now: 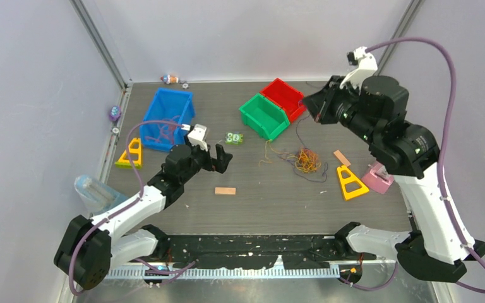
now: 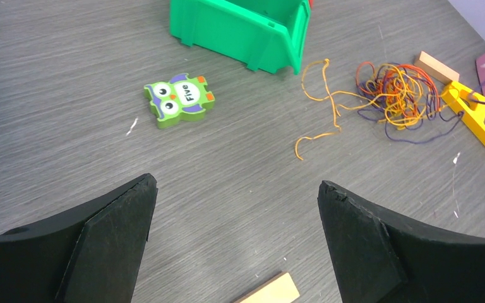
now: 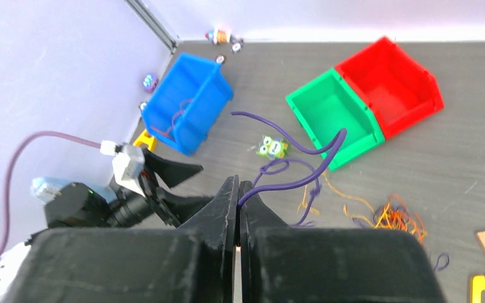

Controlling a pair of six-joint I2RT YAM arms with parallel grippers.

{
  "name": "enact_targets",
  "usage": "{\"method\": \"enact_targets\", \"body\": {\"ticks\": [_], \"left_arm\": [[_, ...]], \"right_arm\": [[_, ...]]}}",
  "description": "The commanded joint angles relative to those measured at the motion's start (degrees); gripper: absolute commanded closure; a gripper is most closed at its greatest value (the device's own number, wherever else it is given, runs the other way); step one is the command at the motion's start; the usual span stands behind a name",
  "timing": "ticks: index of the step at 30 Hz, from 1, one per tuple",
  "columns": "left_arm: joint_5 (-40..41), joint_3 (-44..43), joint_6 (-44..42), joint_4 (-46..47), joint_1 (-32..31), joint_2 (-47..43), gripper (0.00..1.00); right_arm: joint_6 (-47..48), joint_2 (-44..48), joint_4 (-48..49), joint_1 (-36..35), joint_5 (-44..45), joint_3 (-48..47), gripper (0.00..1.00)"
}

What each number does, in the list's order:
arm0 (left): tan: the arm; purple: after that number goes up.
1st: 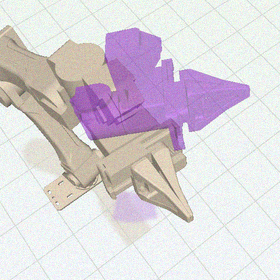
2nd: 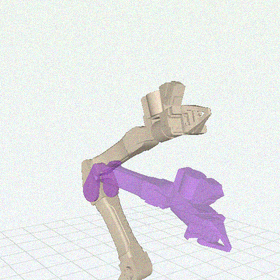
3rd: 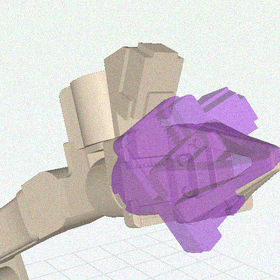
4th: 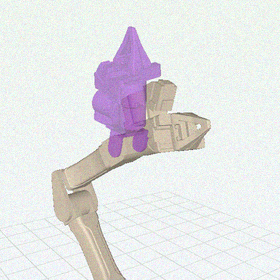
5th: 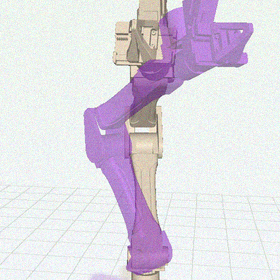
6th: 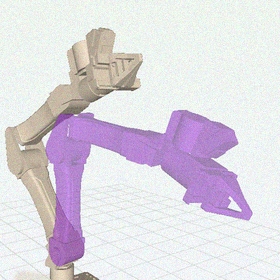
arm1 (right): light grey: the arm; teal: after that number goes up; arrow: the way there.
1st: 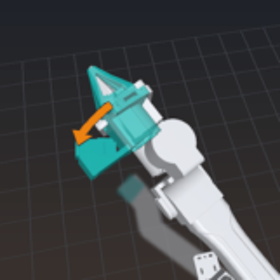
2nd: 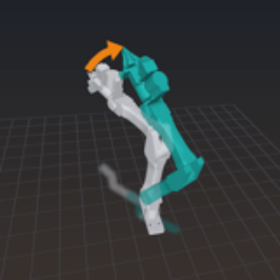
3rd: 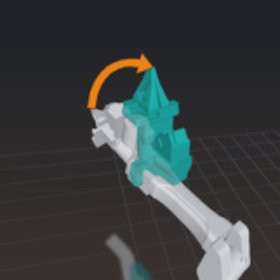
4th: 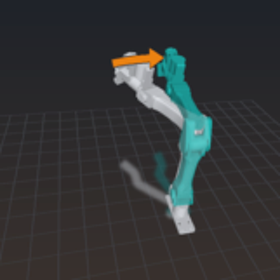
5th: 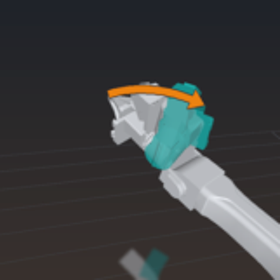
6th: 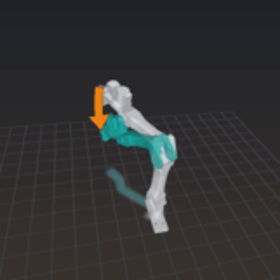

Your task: Untangle the cables

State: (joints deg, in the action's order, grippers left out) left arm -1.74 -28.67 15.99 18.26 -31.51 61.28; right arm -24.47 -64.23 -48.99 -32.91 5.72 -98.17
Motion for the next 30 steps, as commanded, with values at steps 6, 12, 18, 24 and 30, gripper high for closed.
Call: {"method": "enact_targets", "body": {"ticks": [6,12,18,24,30], "left_arm": [[-3.8,-0.7,-1.1,4.6,-0.2,1.7,0.00],[-3.1,-0.6,-1.3,4.3,-0.2,1.5,0.00],[-3.2,-0.8,-1.5,3.9,-0.2,2.0,0.00],[-3.1,-1.1,-1.4,3.9,-0.2,2.4,0.00],[-2.8,-1.3,-1.7,3.7,-0.2,2.9,0.01]], "right_arm": [[5.0,-11.2,0.3,0.1,2.9,-16.1,0.95],[6.1,-19.4,3.9,0.8,2.3,-20.8,0.95],[6.3,-25.6,8.0,3.2,3.4,-21.4,0.95],[8.6,-32.7,13.6,6.5,2.3,-23.5,0.95],[8.9,-39.5,15.0,8.5,1.6,-26.6,0.95]]}}
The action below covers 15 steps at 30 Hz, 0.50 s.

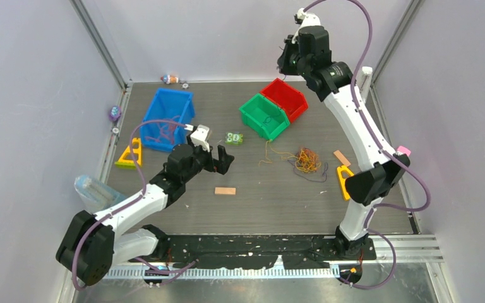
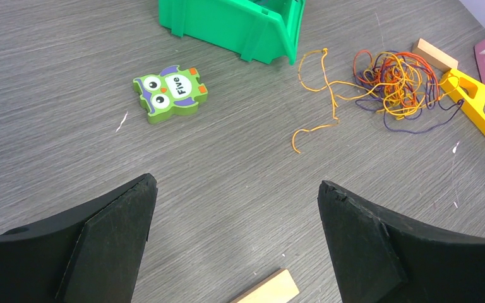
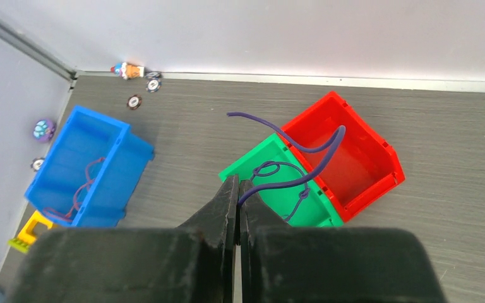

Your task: Untangle the cables

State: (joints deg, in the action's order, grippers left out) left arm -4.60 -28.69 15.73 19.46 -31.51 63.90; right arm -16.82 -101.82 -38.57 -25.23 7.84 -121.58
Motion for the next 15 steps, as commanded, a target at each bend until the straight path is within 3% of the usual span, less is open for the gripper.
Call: {"method": "enact_targets", "body": {"ticks": [1,11,15], "left_arm": [[0.1,-1.3,-1.5,2.4,-0.2,0.2,0.00],[0.0,-1.5,-1.5,2.3,-0.2,0.6,0.00],[0.1,-1.6,-1.4,2.2,-0.2,0.5,0.00]], "right_arm": [[0.9,-3.0,5.1,0.8,-0.8,-3.1,0.95],[0.3,-9.7,6.6,1.0,-4.0,-5.3,0.95],[0.5,-9.8,7.8,1.1,-5.9,-0.8,0.95]]}}
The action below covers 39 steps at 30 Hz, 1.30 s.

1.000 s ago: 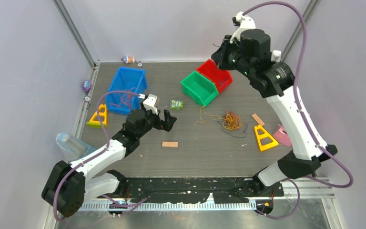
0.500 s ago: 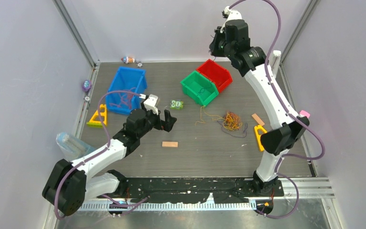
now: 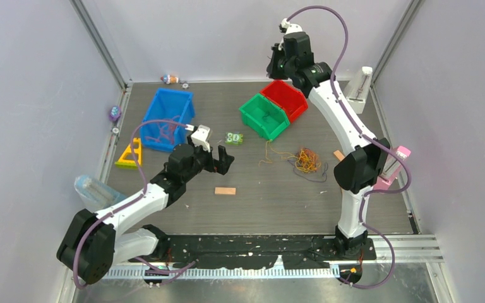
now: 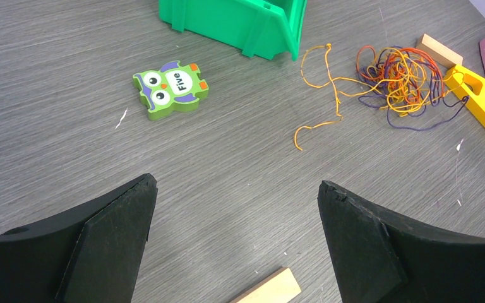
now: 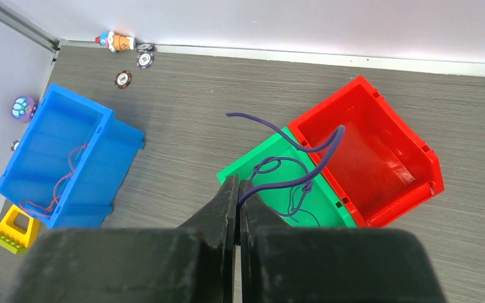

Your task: Untangle the cables

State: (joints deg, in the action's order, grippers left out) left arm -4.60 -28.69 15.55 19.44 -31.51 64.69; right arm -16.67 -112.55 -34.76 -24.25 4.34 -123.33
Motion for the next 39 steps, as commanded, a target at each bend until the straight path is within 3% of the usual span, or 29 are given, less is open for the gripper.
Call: {"method": "enact_targets", "body": {"ticks": [1,4,8,20,22,24,29,33,36,39], "left_arm": [[0.1,-1.6,-1.2,2.1,-0.2,-0.3,0.00],[1.0,-1.8,-1.0,1.5,-0.2,0.2,0.01],[1.4,-2.6,-1.0,0.3,-0.2,0.6,0.00],[2.6,-2.8,-0.8,-0.2,-0.1,0.8,0.00],[3.4,-2.7,-0.4,-0.1,-0.2,0.7,0.01],[4.1,-2.4,-0.3,0.2,-0.2,0.5,0.01],[7.4,-1.4,1.3,1.6,-0.2,0.0,0.00],[9.5,0.4,3.3,3.4,-0.2,-1.1,0.00],[13.1,1.1,4.8,3.0,-0.2,-1.8,0.00],[9.0,1.4,3.6,4.7,-0.2,-1.4,0.00]], "right_arm": [[0.2,1.3,5.5,0.1,-2.9,2.5,0.95],[0.3,1.8,10.0,0.1,-7.4,11.2,0.95],[-0.2,-2.4,12.4,0.2,-9.7,15.6,0.95],[0.0,-16.5,4.4,0.6,-8.8,10.4,0.91],[0.0,-15.4,4.2,0.6,-8.8,10.6,0.77],[0.1,-13.1,4.2,0.6,-9.0,11.2,0.50],[0.3,-5.1,3.7,0.6,-8.3,13.2,0.34],[0.2,3.1,3.9,0.5,-7.0,20.4,0.21],[-0.1,12.1,5.9,0.5,-5.1,31.3,0.12],[-0.3,20.0,7.3,0.6,-0.8,44.7,0.10]]}}
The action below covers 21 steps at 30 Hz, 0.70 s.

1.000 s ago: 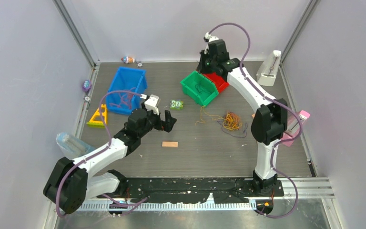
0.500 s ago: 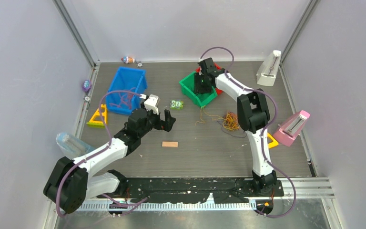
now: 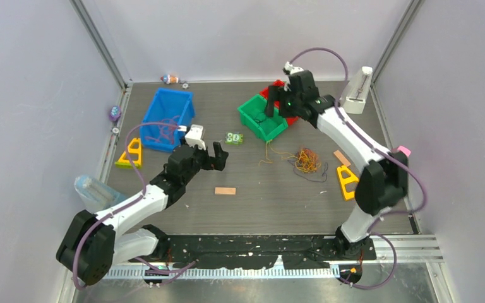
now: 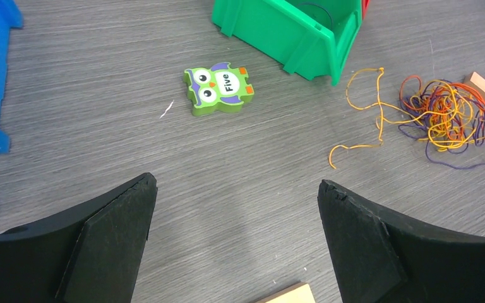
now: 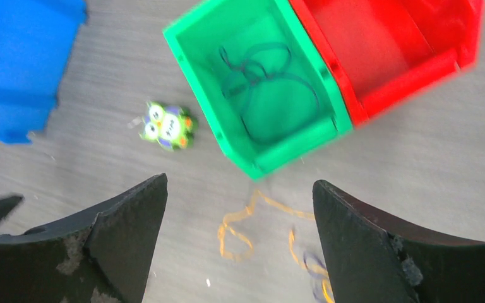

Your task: Untangle the cables

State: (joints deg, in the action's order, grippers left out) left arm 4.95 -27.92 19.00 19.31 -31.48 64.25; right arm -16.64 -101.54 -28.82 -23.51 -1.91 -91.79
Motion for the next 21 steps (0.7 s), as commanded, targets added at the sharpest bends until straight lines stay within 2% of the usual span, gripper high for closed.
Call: {"method": "enact_targets", "body": {"ticks": [1,8,12,17,21], "left_arm": [[-3.2,0.5,-0.5,5.7,-0.2,-0.5,0.00],[-17.8,-3.4,-2.4,6.8,-1.2,6.1,0.03],[-21.0,-7.4,-3.9,4.2,-4.0,10.6,0.04],[-27.1,-11.7,-2.9,1.7,-5.1,15.3,0.07],[-26.5,-12.0,-3.5,0.6,-5.1,15.1,0.08]], "right_arm": [[-0.6,12.5,1.7,-0.2,6.3,15.7,0.10],[-3.6,30.9,2.9,0.6,12.7,40.5,0.15],[-4.8,38.4,3.7,2.5,14.9,48.1,0.15],[-4.5,38.4,5.1,5.5,13.5,50.3,0.14],[-4.0,30.7,6.3,5.9,11.9,48.2,0.15]]}}
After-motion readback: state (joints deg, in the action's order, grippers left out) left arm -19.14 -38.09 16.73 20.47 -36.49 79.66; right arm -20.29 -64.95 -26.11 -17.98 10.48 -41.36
